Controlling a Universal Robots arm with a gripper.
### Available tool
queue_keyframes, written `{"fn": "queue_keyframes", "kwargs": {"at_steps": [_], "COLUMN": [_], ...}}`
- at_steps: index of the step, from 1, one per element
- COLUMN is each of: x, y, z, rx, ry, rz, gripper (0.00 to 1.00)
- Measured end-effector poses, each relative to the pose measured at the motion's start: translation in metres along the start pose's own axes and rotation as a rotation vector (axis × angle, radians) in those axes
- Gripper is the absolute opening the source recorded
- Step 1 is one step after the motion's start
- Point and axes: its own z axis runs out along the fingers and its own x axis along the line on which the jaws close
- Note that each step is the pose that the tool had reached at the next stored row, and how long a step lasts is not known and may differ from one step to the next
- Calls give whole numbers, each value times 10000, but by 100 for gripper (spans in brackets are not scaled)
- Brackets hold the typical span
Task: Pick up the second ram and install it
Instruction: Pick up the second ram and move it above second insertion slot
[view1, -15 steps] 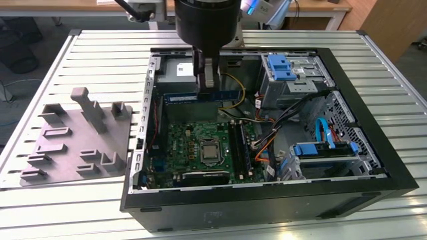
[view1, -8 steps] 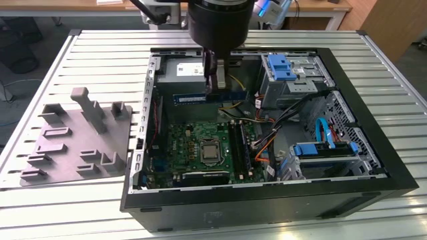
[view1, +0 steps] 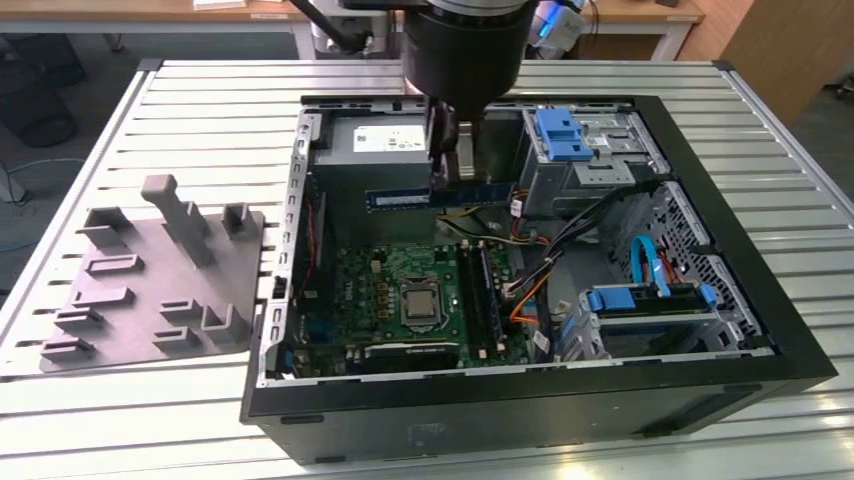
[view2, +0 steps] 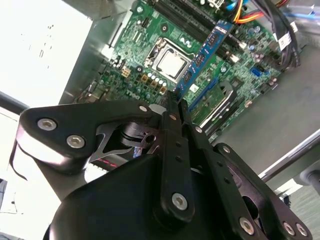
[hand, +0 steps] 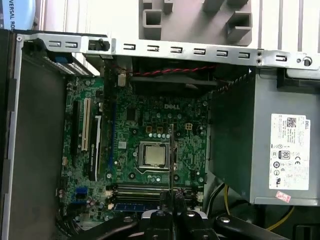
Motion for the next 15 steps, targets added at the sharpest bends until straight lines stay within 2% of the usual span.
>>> {"fn": "queue_keyframes", "kwargs": {"at_steps": [15], "x": [7], "y": [-266], "z": [40], "rx": [-7], "ry": [1], "rz": [1], "gripper": [14]}}
